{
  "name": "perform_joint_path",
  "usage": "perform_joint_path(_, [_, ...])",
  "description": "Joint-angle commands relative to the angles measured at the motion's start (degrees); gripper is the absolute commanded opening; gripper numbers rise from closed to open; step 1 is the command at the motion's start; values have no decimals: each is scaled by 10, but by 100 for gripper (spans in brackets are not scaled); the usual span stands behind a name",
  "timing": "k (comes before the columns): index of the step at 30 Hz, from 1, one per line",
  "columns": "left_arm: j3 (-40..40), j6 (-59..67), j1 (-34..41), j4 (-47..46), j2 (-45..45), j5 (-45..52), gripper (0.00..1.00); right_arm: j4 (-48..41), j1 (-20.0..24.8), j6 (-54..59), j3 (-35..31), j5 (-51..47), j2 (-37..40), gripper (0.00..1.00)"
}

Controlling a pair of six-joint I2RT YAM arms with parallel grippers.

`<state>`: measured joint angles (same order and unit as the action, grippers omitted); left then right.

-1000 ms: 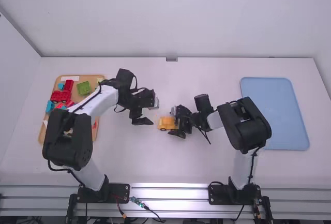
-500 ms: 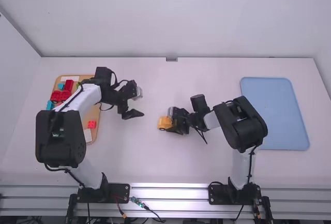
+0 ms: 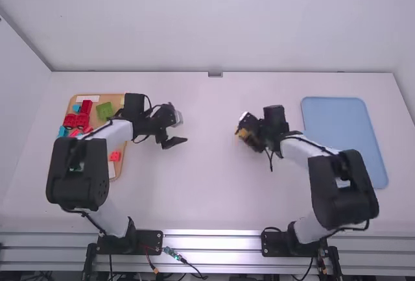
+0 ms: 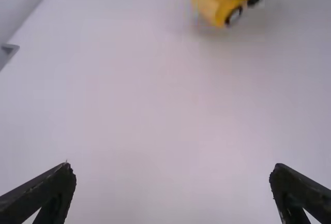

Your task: Assemble lego blocks to make yellow taxi

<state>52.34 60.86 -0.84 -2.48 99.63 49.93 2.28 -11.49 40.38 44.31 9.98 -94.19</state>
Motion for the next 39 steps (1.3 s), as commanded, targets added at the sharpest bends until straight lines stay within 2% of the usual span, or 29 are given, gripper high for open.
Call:
perform_joint_path(1, [-27, -74, 3, 42, -9, 15, 99, -2, 47, -31, 0, -111, 32, 25])
perform_joint_path(3, [-37, -92, 3, 74, -9, 15, 99, -2, 80, -32, 0, -109, 40, 23])
perform_joint_path(8, [-64, -120, 2, 148, -9, 15, 99, 20, 213, -66, 0, -52, 37, 21])
perform_joint_path(12, [-66, -121, 2, 153, -9, 16, 99, 34, 308, -65, 0, 34, 37, 21])
perform_joint_path(14, [-66, -120, 3, 155, -9, 15, 99, 47, 342, -66, 0, 73, 32, 26])
perform_joint_path(17, [-66, -121, -1, 156, -9, 17, 99, 97, 394, -88, 0, 107, -2, 27])
perform_joint_path(21, [-66, -146, 4, 161, -9, 15, 99, 137, 429, -121, 5, 109, -64, 25])
perform_joint_path(25, [-66, -169, 5, 172, -9, 15, 99, 131, 437, -121, 30, 110, -121, 23])
perform_joint_path(26, [-66, -170, 5, 173, -9, 15, 99, 125, 437, -121, 35, 110, -126, 27])
perform_joint_path(27, [-66, -170, 5, 174, -9, 15, 99, 117, 437, -121, 39, 106, -129, 36])
perform_joint_path(28, [-66, -170, 5, 173, -9, 15, 99, 100, 437, -121, 46, 97, -127, 51])
perform_joint_path(29, [-66, -171, 5, 173, -9, 15, 99, 90, 437, -121, 49, 94, -126, 54])
perform_joint_path(30, [-66, -178, 4, 172, -9, 12, 99, 79, 437, -121, 54, 90, -123, 65])
perform_joint_path(31, [-66, -185, 5, 172, -9, 5, 99, 73, 437, -121, 58, 90, -121, 78])
perform_joint_path(32, [-66, -201, 5, 174, -9, -9, 99, 62, 437, -121, 63, 92, -119, 100])
perform_joint_path(34, [-66, -264, 5, 180, -9, -67, 99, 15, 432, -121, 81, 91, -103, 99])
perform_joint_path(39, [-66, -361, 5, 190, -9, -138, 99, -87, 419, -153, 121, 61, -60, 99])
